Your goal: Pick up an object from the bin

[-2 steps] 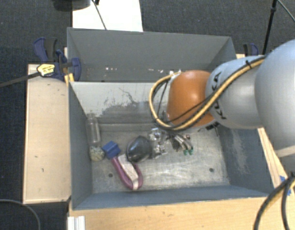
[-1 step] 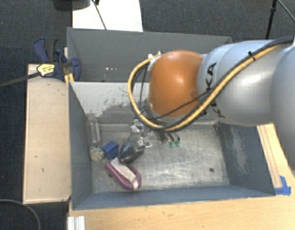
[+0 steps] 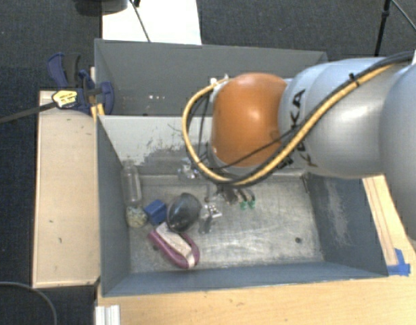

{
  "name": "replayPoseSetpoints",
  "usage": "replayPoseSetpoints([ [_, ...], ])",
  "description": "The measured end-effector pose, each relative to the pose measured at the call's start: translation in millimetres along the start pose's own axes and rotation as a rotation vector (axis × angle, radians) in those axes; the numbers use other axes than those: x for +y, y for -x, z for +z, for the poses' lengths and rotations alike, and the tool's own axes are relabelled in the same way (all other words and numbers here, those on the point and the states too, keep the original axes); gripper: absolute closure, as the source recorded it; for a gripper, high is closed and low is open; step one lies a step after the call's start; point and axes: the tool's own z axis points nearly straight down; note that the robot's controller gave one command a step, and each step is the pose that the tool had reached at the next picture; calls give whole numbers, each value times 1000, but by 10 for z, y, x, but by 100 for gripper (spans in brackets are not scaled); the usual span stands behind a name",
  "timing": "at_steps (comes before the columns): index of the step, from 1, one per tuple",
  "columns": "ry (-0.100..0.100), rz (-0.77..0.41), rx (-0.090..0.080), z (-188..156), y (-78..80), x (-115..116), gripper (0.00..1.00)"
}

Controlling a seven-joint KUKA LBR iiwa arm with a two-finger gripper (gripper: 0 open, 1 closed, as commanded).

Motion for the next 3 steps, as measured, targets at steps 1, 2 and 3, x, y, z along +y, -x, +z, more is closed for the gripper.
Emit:
replayPoseSetpoints([
  [1,-1,30,5,835,16,32,0],
  [2,0,33,-2,794,36,33,100],
  [3,-3,-426,-4,-689,-35,-586,100],
])
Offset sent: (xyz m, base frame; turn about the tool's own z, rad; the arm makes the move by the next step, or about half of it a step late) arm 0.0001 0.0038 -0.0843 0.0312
